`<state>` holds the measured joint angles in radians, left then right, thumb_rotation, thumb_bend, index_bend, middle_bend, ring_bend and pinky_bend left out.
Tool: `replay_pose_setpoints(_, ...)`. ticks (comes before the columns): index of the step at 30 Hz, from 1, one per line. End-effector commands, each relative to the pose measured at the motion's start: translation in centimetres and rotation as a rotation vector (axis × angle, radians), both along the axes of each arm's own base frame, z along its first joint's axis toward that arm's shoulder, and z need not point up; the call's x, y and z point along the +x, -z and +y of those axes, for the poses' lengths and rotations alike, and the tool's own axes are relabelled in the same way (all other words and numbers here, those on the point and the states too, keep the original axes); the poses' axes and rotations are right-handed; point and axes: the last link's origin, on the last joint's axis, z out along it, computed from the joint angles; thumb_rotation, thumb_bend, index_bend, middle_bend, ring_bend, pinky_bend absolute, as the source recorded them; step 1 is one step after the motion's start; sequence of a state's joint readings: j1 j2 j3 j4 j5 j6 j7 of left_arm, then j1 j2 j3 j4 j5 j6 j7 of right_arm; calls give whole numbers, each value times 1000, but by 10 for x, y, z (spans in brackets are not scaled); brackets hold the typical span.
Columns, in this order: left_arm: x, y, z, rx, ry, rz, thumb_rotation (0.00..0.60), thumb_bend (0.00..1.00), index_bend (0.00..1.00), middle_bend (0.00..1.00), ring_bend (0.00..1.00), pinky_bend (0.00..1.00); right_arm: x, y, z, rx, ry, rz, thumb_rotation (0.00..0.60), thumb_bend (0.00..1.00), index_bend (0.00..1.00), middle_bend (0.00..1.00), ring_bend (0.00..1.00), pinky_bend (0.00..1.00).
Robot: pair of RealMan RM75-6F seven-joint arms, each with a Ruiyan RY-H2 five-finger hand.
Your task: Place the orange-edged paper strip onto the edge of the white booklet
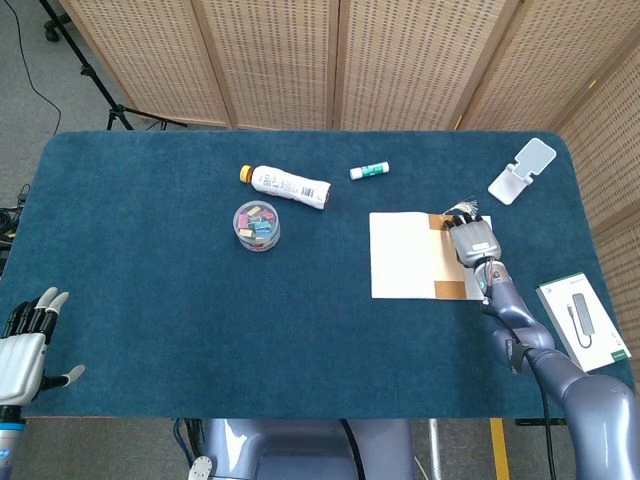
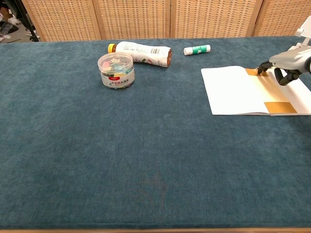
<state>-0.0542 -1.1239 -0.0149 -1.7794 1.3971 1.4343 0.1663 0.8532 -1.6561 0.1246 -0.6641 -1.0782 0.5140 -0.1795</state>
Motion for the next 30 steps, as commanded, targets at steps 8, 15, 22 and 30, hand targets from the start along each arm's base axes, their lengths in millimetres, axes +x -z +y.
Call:
replay_pose_setpoints(8,0,-1,0,2,0,-3,600,0,0,0,0,0,2,3,1,3,-11,-6,600,1000,151,150,101,168)
replay_pose_setpoints(15,0,-1,0,2,0,-4,600,0,0,0,0,0,5,6,0,-1,-21,-5,600,1000,151,150,102,168)
replay_pose_setpoints(22,0,-2,0,2,0,-5,600,0,0,0,0,0,6,5,-1,-15,-25,-6,600,1000,151,150,102,168)
replay_pose_setpoints(30,0,-1,0,-1,0,-5,600,0,0,0,0,0,6,1,0,-25,-28,-8,600,1000,151,150,101,168)
